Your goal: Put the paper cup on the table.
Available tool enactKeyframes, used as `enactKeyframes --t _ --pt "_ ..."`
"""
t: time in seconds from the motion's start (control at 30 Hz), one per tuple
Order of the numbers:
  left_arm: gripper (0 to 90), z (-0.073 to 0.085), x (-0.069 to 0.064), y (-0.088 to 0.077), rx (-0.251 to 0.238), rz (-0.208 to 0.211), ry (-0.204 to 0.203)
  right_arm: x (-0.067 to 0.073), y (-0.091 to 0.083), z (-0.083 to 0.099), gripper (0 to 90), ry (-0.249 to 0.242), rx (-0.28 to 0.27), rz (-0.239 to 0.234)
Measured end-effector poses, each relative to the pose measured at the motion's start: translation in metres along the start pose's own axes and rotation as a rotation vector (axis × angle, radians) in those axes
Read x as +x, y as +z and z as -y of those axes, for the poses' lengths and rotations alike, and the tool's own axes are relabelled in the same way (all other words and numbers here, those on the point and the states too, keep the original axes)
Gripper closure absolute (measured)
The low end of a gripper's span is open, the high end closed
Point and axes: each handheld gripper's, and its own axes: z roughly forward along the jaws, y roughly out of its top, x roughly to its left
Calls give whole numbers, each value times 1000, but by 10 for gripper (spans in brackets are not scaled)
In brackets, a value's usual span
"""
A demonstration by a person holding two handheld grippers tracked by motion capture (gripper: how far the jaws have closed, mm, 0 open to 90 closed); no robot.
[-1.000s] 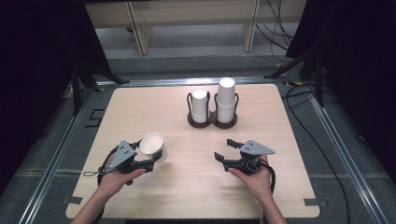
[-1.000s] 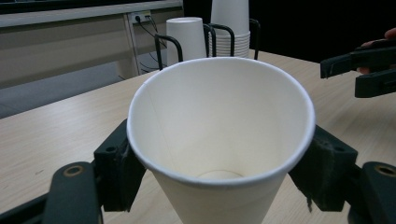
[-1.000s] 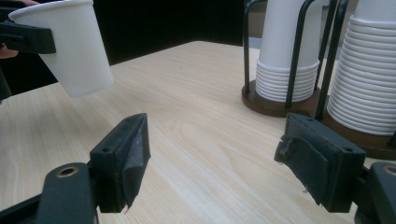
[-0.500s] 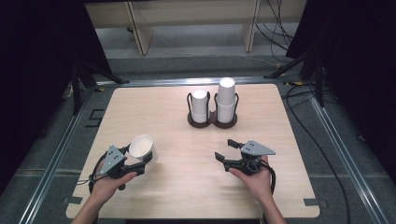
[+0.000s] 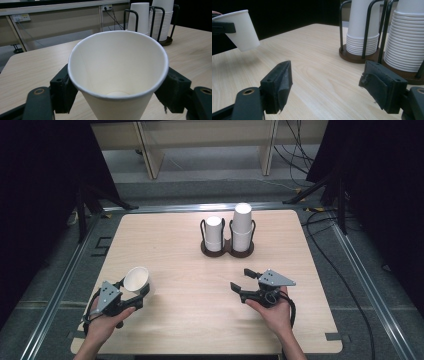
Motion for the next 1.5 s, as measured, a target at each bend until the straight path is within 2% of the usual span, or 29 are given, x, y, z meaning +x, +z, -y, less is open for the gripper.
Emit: enactKeyframes --t 0.03,0.07,0.1,0.17,0.23,0.33,0.43,0.47,0.5,0.53,0.57,0.6,0.63,0.67,0.7,0.77,0.8,0.87,0.93,1.0,1.03,1.1,1.17,1.27,1.33,1.37,1.4,1.43,1.5 --pt "259 1 1 0 -16 -9 1 0 1 0 242 9 -4 -5" --pt "259 2 2 -3 4 -29 11 -1 0 0 243 -5 0 -1" --pt "259 3 3 -5 4 -36 14 -1 1 0 243 -3 -5 1" --pt "259 6 5 -6 -13 -38 2 0 1 1 243 2 -8 1" --pt "259 7 7 -10 10 -57 1 -1 0 1 243 -8 -4 5" --pt "258 10 11 -14 2 -80 -4 -2 0 0 243 -6 -8 5" --pt "258 11 15 -17 4 -121 -10 -2 0 0 243 -8 -8 4" --pt "258 12 15 -19 18 -148 -38 -2 0 0 244 -6 -7 1" --pt "257 11 16 -20 25 -149 -37 -2 1 1 244 -2 -11 6" --pt "257 12 18 -20 8 -153 -43 -1 1 1 244 1 -9 6" --pt "256 12 18 -21 21 -164 -61 0 1 1 244 11 -5 6" --pt "255 12 21 -23 36 -168 -50 -1 0 1 244 1 4 8" --pt "256 14 21 -21 10 -184 -64 -1 0 1 244 2 1 9" --pt "256 14 23 -22 21 -191 -46 -1 1 1 244 -4 -7 7" --pt "255 14 24 -23 40 -200 -44 -1 1 1 244 -3 -11 7" --pt "255 16 25 -23 46 -217 -58 -1 0 0 245 -1 -8 6" --pt "255 16 26 -24 57 -225 -42 -1 0 0 245 0 -6 6" --pt "255 17 27 -23 43 -247 -49 -2 0 0 246 -3 -7 2" --pt "254 17 27 -24 65 -257 -39 -2 0 0 246 -10 -8 7" --pt "253 20 27 -22 65 -265 -33 -2 0 1 245 5 -2 2" --pt "253 21 27 -21 67 -286 -33 -1 0 1 245 5 -3 8" --pt "251 21 27 -21 85 -299 -28 -2 0 1 245 -7 -7 6" --pt "250 23 29 -20 73 -304 -40 -2 -1 1 245 6 0 -1" --pt "248 23 30 -21 99 -319 -36 -2 -1 1 245 4 -3 5" --pt "247 25 31 -20 92 -321 -44 -2 -1 1 244 3 9 22" --pt "246 25 31 -20 101 -323 -44 -2 0 1 244 -5 -3 7" --pt "245 26 31 -20 113 -321 -44 -2 0 1 244 -2 2 9" --pt "244 27 31 -19 101 -320 -47 -1 0 1 244 14 6 5" --pt "241 28 31 -19 123 -321 -54 -1 0 1 244 13 7 6"
